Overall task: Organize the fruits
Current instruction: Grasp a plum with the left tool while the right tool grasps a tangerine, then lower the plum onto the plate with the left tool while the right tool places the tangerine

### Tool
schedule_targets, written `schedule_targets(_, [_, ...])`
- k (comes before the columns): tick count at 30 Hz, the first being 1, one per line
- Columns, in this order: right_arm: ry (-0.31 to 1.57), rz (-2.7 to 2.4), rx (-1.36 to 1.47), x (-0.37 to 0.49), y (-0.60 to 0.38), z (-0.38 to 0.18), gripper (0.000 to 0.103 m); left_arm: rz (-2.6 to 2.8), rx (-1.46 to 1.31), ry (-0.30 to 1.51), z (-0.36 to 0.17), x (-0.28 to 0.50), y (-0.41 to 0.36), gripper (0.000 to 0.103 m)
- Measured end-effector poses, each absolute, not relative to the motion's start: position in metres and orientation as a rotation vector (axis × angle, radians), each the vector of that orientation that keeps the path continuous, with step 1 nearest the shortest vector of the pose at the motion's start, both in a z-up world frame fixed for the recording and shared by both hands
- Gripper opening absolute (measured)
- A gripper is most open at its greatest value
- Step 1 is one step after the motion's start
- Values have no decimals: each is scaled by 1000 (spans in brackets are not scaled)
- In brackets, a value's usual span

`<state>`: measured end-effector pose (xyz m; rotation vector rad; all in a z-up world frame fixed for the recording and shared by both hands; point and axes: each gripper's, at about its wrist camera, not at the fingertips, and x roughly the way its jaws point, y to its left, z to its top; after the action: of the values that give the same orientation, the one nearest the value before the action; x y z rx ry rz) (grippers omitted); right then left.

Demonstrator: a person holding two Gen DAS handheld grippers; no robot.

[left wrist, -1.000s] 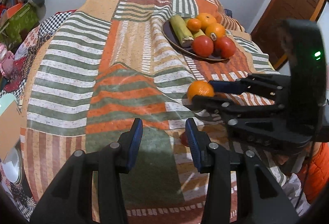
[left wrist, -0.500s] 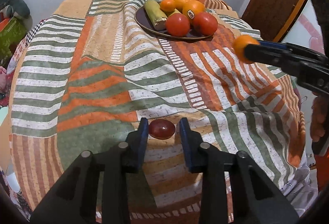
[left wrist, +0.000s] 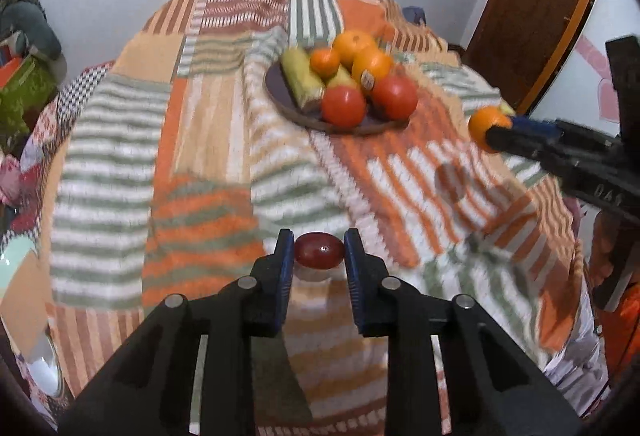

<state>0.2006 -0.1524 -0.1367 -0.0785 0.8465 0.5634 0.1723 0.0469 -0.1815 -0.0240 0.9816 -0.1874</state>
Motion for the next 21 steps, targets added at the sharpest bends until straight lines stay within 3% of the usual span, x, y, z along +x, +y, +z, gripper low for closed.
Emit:
schedule_targets(10, [790, 533, -76, 228, -166, -121, 35, -222, 1, 888, -149, 220, 24, 25])
schedule_targets(21, [792, 492, -66, 279, -174, -130, 35, -234, 21, 872, -153, 287, 1, 25])
